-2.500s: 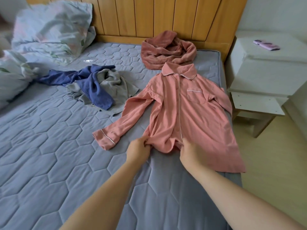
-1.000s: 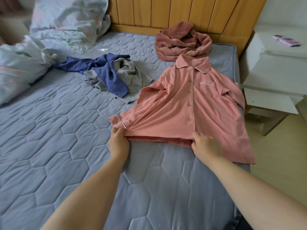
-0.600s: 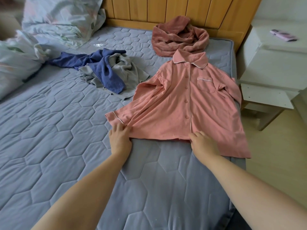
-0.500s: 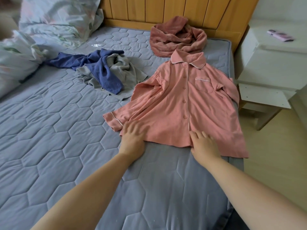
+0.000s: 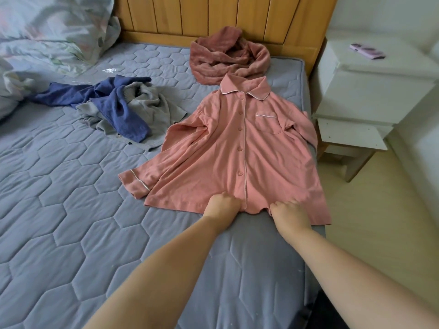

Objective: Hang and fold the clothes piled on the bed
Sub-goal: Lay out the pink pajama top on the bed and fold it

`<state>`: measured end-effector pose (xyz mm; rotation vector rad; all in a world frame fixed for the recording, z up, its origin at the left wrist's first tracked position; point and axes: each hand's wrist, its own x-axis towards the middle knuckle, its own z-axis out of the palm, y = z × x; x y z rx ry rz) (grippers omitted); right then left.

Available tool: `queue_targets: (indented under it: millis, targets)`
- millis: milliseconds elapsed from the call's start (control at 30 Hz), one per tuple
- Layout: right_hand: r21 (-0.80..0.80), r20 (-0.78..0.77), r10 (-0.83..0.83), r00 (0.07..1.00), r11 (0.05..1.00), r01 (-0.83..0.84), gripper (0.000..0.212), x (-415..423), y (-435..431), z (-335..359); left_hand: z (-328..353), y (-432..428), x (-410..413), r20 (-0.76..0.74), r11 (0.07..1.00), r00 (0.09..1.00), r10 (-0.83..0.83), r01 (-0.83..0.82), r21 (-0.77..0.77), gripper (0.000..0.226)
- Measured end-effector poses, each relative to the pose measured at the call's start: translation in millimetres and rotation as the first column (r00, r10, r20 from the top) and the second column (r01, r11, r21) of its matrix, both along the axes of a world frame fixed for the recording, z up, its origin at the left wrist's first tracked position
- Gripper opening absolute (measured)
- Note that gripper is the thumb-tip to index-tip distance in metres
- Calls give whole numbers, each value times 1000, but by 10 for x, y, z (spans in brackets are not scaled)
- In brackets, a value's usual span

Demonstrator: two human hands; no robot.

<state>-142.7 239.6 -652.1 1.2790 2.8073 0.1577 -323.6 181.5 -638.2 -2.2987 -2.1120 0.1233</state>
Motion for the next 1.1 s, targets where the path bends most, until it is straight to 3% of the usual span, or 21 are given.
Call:
queue_targets:
  millis: [67,167,233,300,367,433,533,700,767,933,1100]
  targets:
    - [19,19,107,994,994,-107,40,63,1,45,22,49,-13,-59,992,990,-129,129,-12,22]
    - [-113,133,240,962,968,-226,14,167,-4,137,44,37,-74,-65,940,959,-276,255,-228,26]
    - [-181,93,251,964,956,-231,25,245,4,119,74,27,-112,-6,947,962,-273,268,-178,31]
    - [-127,-35,190,981,973,-193,37,312,28,44,68,79,-82,186,988,972,-145,153,-29,37]
    - [-110,-100,55,993,992,-66,39,383,105,-51,50,204,18,411,992,912,-11,-43,121,33]
    - [-87,-198,-119,973,991,104,42,402,181,-72,3,394,145,481,986,873,87,-145,84,32]
    - [-121,-282,-314,907,949,291,45,376,387,-38,-53,670,328,350,990,926,140,-125,-66,47]
    - [-295,-94,-384,918,892,343,51,419,789,-172,-145,1172,549,200,978,965,170,-141,-153,54]
    - [-338,-111,-434,894,862,377,52,494,952,-196,-230,1377,556,192,977,964,181,-154,-150,55]
    - [-579,-269,-654,708,697,423,56,592,1418,-230,-381,1903,466,245,960,930,273,-247,-132,60]
    - [-809,-349,-885,308,451,377,60,498,2044,-340,-628,2005,476,254,967,934,252,-253,-31,66]
